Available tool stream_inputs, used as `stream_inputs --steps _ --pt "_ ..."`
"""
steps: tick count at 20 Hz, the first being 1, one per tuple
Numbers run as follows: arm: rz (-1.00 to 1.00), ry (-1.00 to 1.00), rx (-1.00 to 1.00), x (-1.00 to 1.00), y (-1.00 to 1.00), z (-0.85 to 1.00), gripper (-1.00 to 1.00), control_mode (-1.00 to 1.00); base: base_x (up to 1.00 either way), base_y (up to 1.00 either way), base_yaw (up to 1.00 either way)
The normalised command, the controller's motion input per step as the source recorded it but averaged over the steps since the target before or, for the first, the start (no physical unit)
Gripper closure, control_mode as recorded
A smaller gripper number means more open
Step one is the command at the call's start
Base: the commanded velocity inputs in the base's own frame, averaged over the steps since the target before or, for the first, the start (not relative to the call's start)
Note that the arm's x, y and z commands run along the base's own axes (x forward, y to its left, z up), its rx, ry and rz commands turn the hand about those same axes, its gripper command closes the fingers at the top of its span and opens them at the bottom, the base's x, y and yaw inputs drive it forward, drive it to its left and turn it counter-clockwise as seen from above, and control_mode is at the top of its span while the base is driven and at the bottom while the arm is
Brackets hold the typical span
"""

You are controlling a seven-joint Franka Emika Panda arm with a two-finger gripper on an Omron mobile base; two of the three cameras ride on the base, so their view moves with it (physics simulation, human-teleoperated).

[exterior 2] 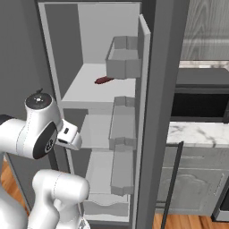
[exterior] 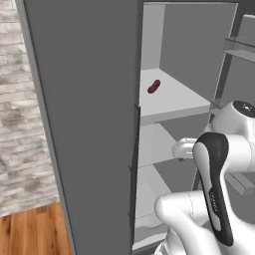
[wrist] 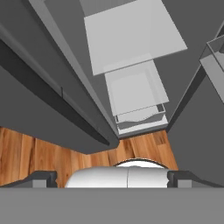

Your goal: Retrieve the sausage and cheese from the fridge and place them on the cutting board on the counter.

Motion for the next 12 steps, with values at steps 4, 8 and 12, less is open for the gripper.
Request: stream_inputs --steps 4,8,12 --pt "0.00 0.00 0.00 0.00 0.00 0.00 -1.00 1.00 0.00 0.00 0.00" --pt "0.00 0.00 0.00 0.00 0.00 0.00 -1.00 1.00 0.00 0.00 0.00" --pt "0.00 0.00 0.00 0.00 0.00 0.00 -1.00 1.00 0.00 0.00 0.00"
